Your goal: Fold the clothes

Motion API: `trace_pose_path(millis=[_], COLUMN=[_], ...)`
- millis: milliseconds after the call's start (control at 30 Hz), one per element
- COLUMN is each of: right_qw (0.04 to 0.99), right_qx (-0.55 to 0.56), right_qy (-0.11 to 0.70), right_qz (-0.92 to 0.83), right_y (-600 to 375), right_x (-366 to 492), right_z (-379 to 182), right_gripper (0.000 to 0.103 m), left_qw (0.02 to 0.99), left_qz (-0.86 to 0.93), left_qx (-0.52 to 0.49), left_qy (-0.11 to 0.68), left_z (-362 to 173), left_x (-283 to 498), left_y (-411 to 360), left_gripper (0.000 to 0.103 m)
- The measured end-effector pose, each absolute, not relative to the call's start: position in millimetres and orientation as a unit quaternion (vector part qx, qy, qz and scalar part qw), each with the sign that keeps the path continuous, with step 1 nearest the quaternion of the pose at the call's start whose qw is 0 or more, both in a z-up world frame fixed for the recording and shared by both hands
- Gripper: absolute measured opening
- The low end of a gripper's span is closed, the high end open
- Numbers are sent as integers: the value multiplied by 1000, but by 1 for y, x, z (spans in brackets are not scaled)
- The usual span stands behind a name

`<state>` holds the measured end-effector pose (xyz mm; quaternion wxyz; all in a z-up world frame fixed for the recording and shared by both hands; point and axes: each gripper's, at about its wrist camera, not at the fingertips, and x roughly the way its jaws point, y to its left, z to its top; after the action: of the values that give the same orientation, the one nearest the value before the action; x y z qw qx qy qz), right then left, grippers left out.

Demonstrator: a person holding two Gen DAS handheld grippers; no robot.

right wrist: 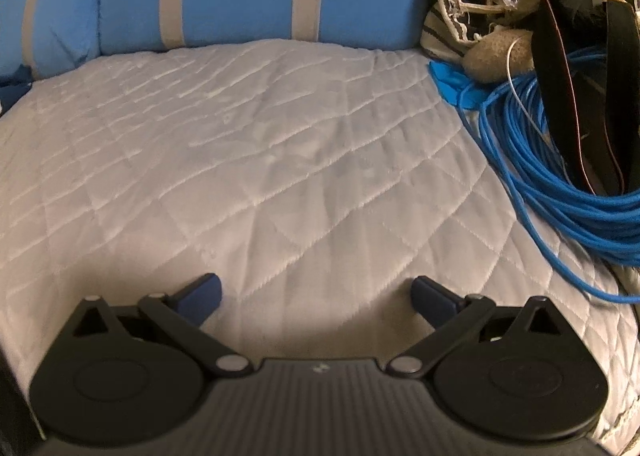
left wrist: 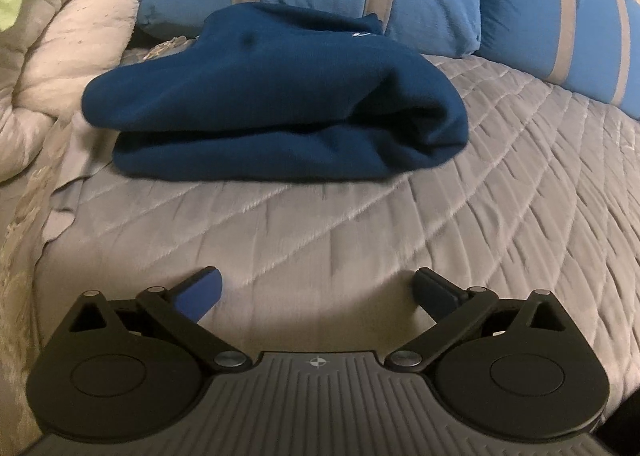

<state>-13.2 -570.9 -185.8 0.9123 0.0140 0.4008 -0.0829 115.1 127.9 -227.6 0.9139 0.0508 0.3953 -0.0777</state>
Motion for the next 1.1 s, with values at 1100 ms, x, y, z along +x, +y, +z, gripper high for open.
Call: trace_pose_path(millis=[1100], right_qw=[941], right_qx=[43], right_qy=[300], right_qz=[-152], right_y=[-584], right_x=[38], right_z=[-203], right_gripper=[102], left_qw=[948], left_qz=[-47], left_qx=[59], left_qy=[309], left_z=[-245], left_x=[147], left_y=[106], left_gripper=[103])
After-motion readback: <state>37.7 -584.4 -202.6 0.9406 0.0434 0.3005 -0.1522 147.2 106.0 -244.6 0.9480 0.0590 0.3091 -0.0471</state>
